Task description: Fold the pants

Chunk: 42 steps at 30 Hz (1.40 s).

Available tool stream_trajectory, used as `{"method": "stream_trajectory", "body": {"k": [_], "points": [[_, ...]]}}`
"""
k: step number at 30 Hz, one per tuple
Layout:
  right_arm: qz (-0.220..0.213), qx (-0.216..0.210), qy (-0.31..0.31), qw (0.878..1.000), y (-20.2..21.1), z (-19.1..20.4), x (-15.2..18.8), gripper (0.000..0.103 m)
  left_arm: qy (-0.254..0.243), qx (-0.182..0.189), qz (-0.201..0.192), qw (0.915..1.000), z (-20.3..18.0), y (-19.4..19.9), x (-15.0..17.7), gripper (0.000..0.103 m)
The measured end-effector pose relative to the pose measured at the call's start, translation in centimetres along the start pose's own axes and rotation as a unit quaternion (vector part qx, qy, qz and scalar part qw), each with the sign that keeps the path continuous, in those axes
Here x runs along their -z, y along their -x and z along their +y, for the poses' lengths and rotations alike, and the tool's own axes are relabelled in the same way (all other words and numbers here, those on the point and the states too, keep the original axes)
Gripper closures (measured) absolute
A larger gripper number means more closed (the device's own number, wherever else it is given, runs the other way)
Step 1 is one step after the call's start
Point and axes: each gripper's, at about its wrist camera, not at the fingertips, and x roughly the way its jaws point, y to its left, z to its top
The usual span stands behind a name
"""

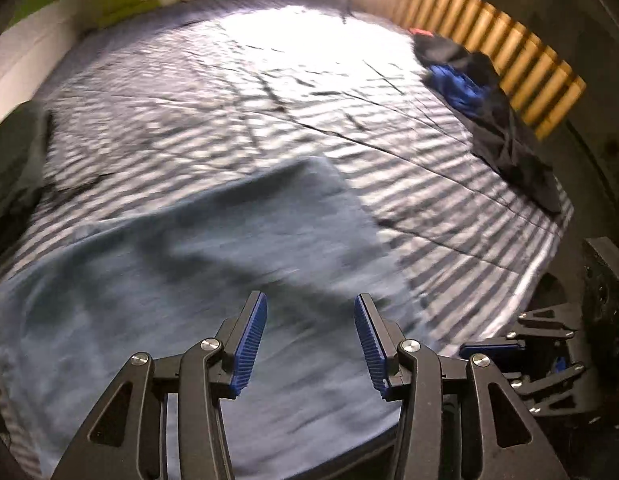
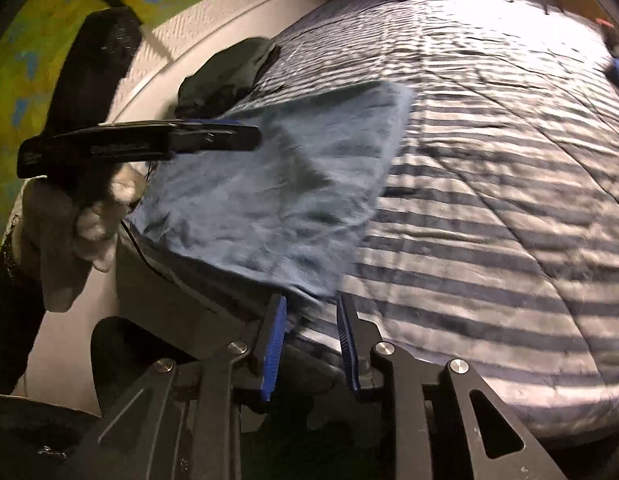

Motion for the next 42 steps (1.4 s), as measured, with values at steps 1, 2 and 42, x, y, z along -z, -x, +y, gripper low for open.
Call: {"method": "stream_trajectory", "body": {"k": [1, 2, 42], "points": [[0.0, 0.005, -0.003, 1.0, 0.0, -0.3, 0.2, 0.08, -0.006, 0.005, 0.006, 1.0, -0.7, -0.6, -0.4, 0.054], [0.002, 0.002, -0.005, 1.0, -0.1, -0.7, 0.3, 0.08, -0.011, 0.006, 0.01, 0.9999, -1.3, -1.2, -0.8, 0.054], [-0.032, -0.038, -0.042, 0.998, 2.3, -5.3, -4.7, 0.096, 0.023, -0.002, -0.087, 0.996, -5.7, -3.7, 12.1, 0.047]]}}
